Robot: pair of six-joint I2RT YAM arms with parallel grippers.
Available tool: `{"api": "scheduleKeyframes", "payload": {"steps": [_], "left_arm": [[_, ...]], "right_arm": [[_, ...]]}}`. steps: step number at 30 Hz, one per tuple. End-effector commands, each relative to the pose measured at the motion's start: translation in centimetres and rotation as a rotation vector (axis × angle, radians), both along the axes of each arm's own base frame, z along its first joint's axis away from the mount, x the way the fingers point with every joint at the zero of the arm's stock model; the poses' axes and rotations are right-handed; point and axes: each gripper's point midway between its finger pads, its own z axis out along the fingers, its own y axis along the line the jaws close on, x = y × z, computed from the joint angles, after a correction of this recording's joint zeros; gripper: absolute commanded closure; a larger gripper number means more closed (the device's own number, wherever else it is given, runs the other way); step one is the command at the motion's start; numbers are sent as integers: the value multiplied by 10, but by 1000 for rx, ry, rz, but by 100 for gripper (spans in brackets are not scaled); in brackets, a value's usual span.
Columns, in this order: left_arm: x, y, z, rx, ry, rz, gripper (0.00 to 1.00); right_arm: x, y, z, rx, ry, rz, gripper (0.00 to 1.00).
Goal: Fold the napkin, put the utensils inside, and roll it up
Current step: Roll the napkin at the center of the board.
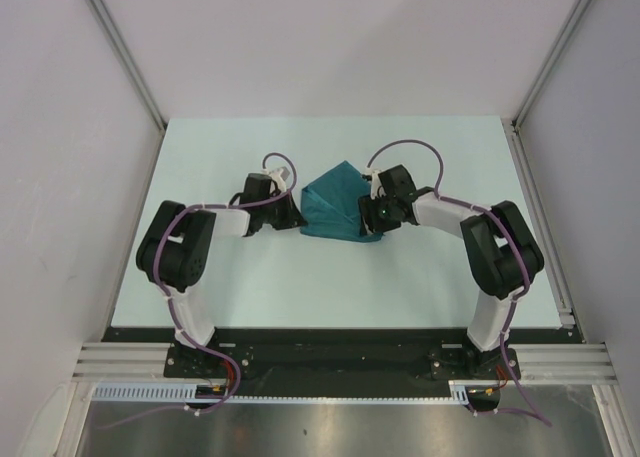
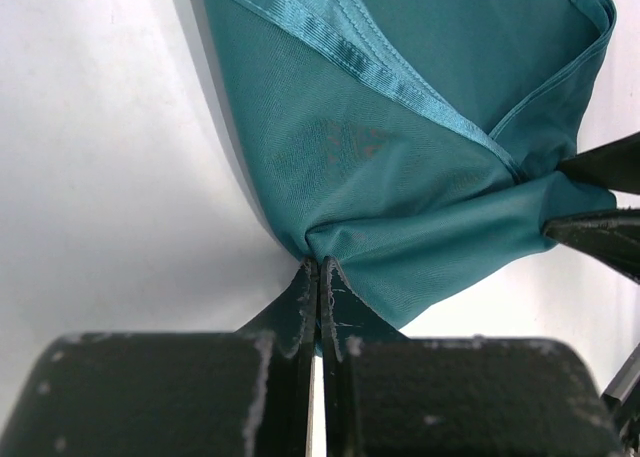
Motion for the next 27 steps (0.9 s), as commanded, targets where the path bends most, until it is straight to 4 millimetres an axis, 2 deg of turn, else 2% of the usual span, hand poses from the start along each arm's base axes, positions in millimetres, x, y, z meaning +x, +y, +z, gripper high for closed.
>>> {"api": "scheduleKeyframes", "payload": {"steps": [1, 4, 9, 14, 15, 18, 19, 20, 21, 22, 27], "left_arm": [[-6, 10, -21, 65, 58, -18, 100], [-6, 9, -23, 69, 65, -30, 100], [-6, 10, -24, 87, 76, -46, 100], [-4, 10, -22, 101, 79, -65, 100], [-5, 10, -22, 101, 83, -68, 100], [-4, 9, -22, 101, 86, -71, 100], [-5, 9, -23, 101, 92, -74, 100], [-5, 8, -23, 100, 96, -76, 100], [-5, 8, -23, 100, 95, -77, 100], [-5, 8, -23, 99, 95, -78, 100], [-5, 8, -24, 97, 96, -79, 100]], "right_arm": [[-32, -4, -10, -27, 93, 18, 42], [-24, -3, 2, -25, 57, 18, 37], [5, 5, 52, -22, -96, 57, 27], [12, 25, 85, -53, -289, 144, 20], [4, 34, 87, -72, -323, 177, 19], [-2, 48, 88, -126, -424, 255, 18], [-13, 54, 78, -159, -442, 320, 17], [-14, 63, 79, -148, -479, 346, 17], [-11, 59, 75, -193, -508, 331, 17], [-17, 62, 65, -208, -506, 358, 17], [-16, 70, 47, -237, -516, 417, 19]]}}
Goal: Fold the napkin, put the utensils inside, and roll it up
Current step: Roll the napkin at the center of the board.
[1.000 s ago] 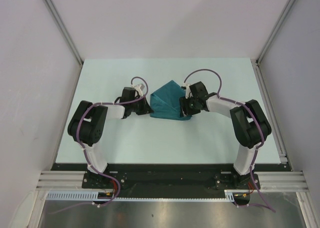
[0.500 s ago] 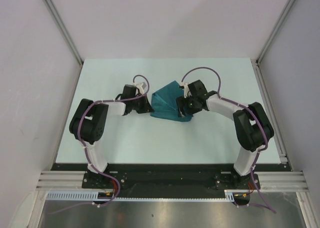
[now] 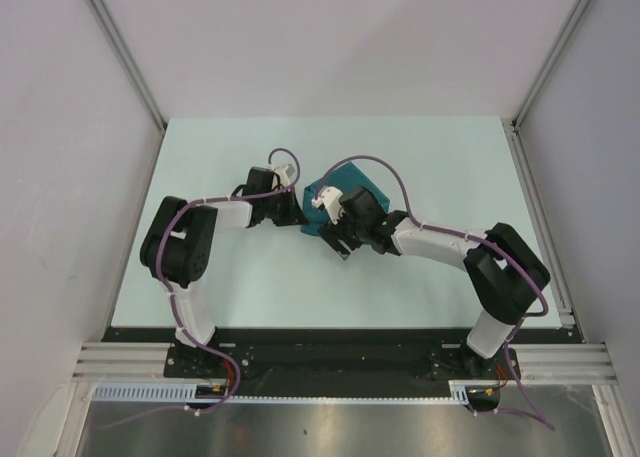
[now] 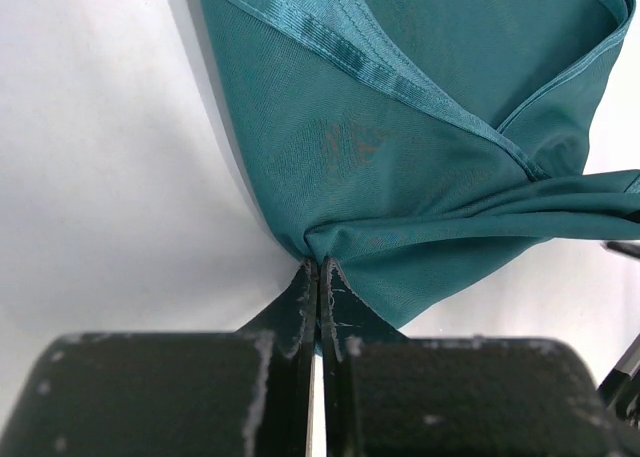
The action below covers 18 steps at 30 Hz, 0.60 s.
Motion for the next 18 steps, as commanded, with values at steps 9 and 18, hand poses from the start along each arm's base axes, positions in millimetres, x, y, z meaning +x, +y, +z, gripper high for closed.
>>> {"api": "scheduleKeyframes", "payload": {"steps": [9, 18], "left_arm": [[-10, 10, -24, 60, 62, -10, 100], [-9, 9, -21, 55, 56, -12, 100]], "right_arm": [[31, -3, -25, -112, -106, 30, 18], [31, -16, -48, -99, 18, 31, 22]]}}
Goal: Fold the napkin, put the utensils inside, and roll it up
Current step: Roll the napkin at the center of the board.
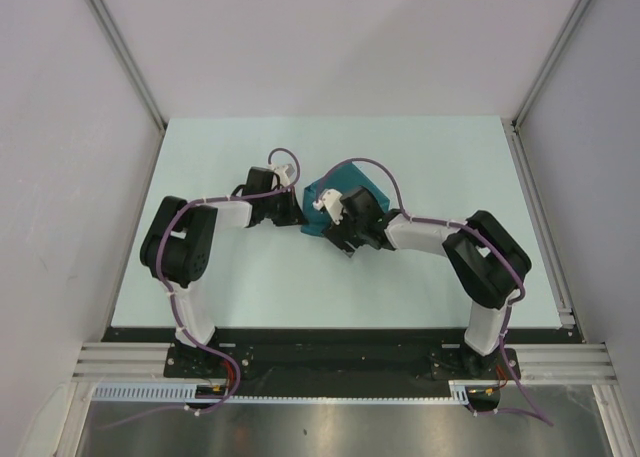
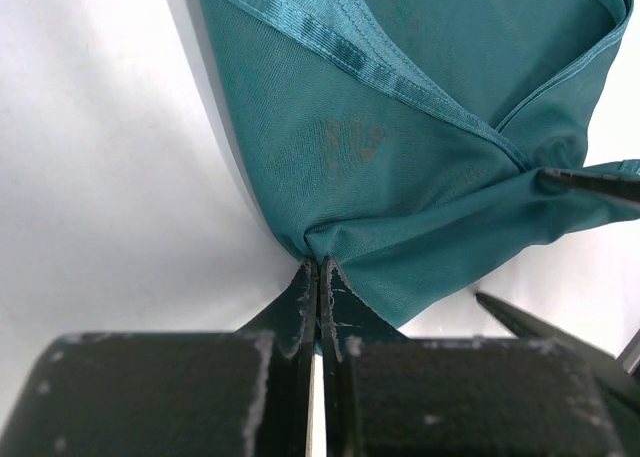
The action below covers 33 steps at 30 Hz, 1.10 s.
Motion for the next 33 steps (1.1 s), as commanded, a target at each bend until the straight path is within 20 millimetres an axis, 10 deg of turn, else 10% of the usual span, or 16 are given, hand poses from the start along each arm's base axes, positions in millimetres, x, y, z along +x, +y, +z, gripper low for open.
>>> {"api": "scheduleKeyframes", "payload": {"steps": [1, 15, 23, 33], "left_arm": [[-9, 10, -21, 60, 53, -8, 100], [-1, 4, 5, 5, 3, 4, 94], [11, 14, 53, -23, -111, 64, 61], [-15, 27, 55, -29, -182, 110, 36]], "right_arm": [[4, 1, -3, 21, 54, 11, 23], [-34, -9, -33, -13, 365, -13, 58], [-67, -13, -48, 17, 564, 9, 70], [-95, 0, -48, 150, 807, 57, 76]]}}
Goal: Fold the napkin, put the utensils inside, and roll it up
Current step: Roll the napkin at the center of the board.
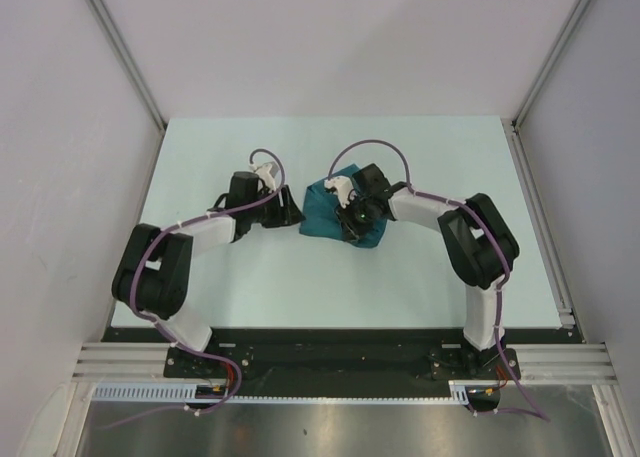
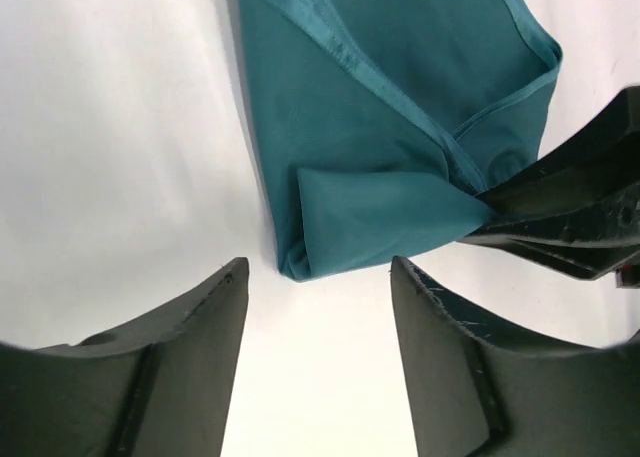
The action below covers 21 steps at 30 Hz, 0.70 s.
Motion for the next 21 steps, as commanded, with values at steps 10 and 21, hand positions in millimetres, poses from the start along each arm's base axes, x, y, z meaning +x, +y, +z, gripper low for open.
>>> {"api": "scheduleKeyframes", "payload": {"steps": [10, 21], "left_arm": [[-18, -2, -20, -71, -2, 18, 29], [-11, -1, -43, -51, 46, 41, 34]], "right_arm": [[-107, -1, -45, 27, 541, 88, 78], [-103, -2, -44, 34, 533, 78, 78]]}}
